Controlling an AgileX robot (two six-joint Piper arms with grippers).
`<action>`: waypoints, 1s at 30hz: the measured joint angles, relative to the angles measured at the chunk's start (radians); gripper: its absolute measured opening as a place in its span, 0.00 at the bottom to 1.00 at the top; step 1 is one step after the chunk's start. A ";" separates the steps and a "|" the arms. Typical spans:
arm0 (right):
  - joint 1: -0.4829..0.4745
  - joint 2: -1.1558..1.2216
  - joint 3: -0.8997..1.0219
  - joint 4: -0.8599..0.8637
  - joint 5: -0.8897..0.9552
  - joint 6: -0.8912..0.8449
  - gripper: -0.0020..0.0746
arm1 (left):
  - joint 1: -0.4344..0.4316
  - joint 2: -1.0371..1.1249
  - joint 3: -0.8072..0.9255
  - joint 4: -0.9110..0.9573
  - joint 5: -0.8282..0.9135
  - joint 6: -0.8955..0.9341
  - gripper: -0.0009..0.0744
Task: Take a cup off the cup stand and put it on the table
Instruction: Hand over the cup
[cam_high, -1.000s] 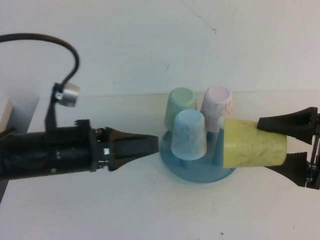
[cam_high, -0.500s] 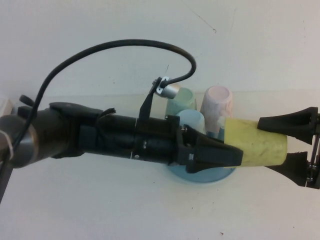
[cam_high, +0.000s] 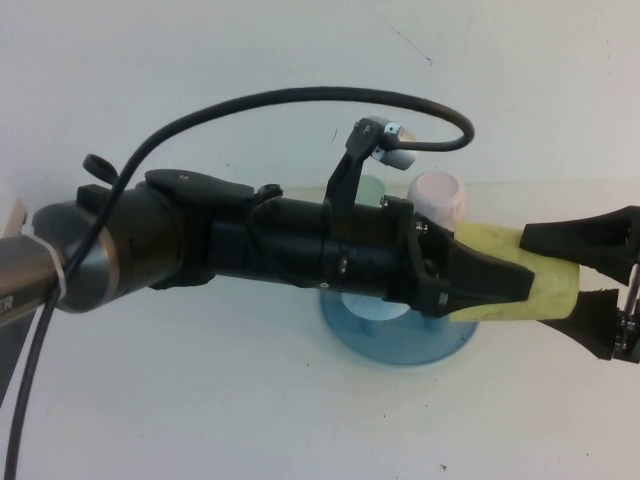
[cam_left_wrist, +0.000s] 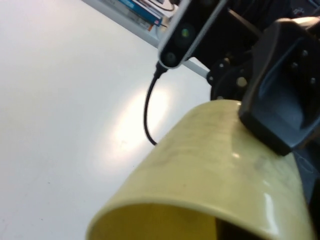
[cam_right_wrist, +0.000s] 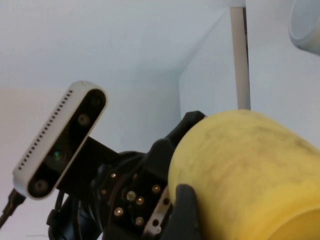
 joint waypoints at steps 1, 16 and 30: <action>0.000 0.000 0.000 0.001 0.000 0.000 0.79 | -0.007 0.000 -0.003 0.000 -0.021 0.002 0.42; -0.005 0.000 -0.006 0.052 -0.008 -0.163 0.80 | -0.026 0.000 -0.002 -0.036 -0.037 -0.021 0.07; -0.007 0.000 -0.006 0.055 0.007 -0.276 0.80 | -0.026 0.000 -0.002 -0.020 -0.029 -0.015 0.05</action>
